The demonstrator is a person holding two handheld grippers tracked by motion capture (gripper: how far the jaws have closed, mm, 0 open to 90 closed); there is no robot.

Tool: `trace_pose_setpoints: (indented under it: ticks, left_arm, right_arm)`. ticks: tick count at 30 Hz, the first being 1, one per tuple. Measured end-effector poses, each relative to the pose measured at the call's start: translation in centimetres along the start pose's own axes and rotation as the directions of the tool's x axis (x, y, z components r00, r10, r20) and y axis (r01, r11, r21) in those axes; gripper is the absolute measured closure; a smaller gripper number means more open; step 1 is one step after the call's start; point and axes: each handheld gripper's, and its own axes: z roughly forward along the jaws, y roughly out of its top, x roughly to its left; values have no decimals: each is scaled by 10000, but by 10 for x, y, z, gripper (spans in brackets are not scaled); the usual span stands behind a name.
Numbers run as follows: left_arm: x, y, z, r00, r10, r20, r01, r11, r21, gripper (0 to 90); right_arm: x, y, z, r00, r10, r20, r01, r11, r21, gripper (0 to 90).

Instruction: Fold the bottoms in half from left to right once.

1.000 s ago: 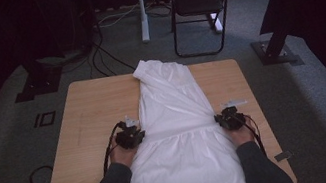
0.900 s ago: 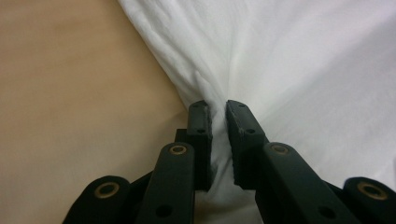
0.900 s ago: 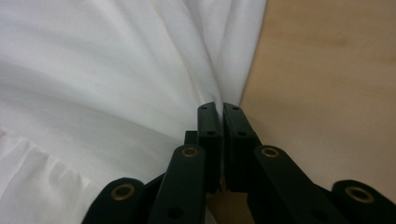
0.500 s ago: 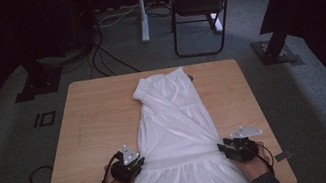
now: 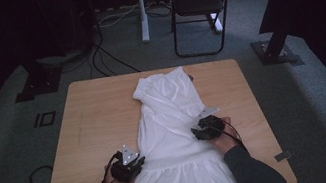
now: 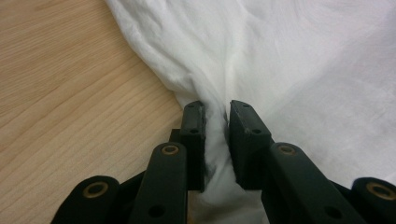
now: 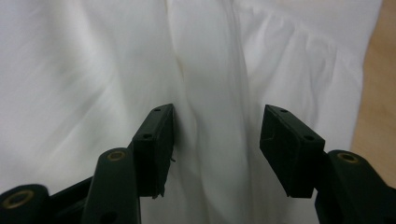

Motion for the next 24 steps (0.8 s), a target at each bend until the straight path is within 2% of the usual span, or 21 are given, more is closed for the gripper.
trace_pose_setpoints:
  ticks: [1, 3, 5, 6, 7, 8, 10, 11, 12, 14, 16, 18, 20, 21, 22, 23, 24]
  left_arm:
    - [0, 0, 0, 10000, 5, -10, -5, 10000, 11, 766]
    - [-1, 0, 0, 10000, 77, -51, -77, 10000, 15, 766]
    - [-1, 0, 0, 10000, 71, -67, -71, 10000, -2, 768]
    - [-1, 0, 0, 10000, 66, -57, -66, 10000, -8, 768]
    - [-1, 0, 0, 9999, 79, -64, -79, 10000, 7, 771]
    - [-2, 0, 0, 9999, 109, -78, -108, 9999, 38, 775]
    - [-3, 0, 0, 9998, 176, -99, -176, 9998, 52, 787]
    - [-3, 0, 0, 9998, 184, -119, -184, 9998, 41, 789]
    - [-3, 0, 0, 9998, 184, -119, -184, 9998, 41, 789]
    - [-4, 0, 0, 9996, 214, -168, -213, 9998, 47, 789]
    - [-4, 0, 0, 9996, 210, -174, -209, 9998, 59, 789]
    - [-3, 1, 0, 9998, 161, -124, -160, 9998, 75, 787]
    - [-2, 1, -1, 9999, 134, -87, -133, 9998, 114, 774]
    - [-1, 2, -2, 9997, 177, -140, -174, 9997, 199, 734]
    - [0, 4, -3, 9996, 151, -228, -147, 9997, 191, 646]
    - [3, 7, -6, 9995, 166, -256, -164, 9998, 99, 579]
    - [6, 11, -8, 9996, 78, -255, -81, 9999, -125, 562]
  right_arm:
    - [-1, 5, 4, 9997, -75, 212, 75, 10000, -39, 441]
    - [-8, 12, 9, 9987, 168, 479, -160, 9997, -173, 479]
    - [-19, 18, 10, 9968, 558, 580, -545, 9982, -237, 667]
    - [-25, 19, 11, 9959, 604, 667, -591, 9980, -223, 756]
    - [-31, 21, 10, 9924, 588, 1085, -574, 9982, -155, 837]
    - [-38, 22, 8, 9851, 784, 1528, -759, 9969, -218, 891]
    - [-58, 21, 2, 9676, 1739, 1831, -1642, 9842, -668, 896]
    - [-66, 19, 0, 9574, 2211, 1860, -2102, 9747, -766, 896]
    - [-72, 17, 0, 9528, 2485, 1743, -2383, 9681, -776, 896]
    - [-74, 13, 2, 9536, 2517, 1652, -2445, 9676, -628, 895]
    - [-70, 10, 5, 9575, 2261, 1793, -2215, 9741, -455, 893]
    - [-70, 7, 10, 9589, 2300, 1661, -2274, 9732, -344, 881]
    - [-70, 5, 14, 9590, 2359, 1571, -2354, 9717, -216, 817]
    - [-71, 5, 14, 9566, 2421, 1624, -2420, 9700, -207, 764]
    - [-71, 5, 13, 9553, 2441, 1669, -2428, 9697, -281, 692]
    - [-72, 6, 10, 9546, 2499, 1624, -2459, 9683, -442, 624]
    - [-73, 7, 7, 9560, 2520, 1500, -2447, 9674, -660, 575]
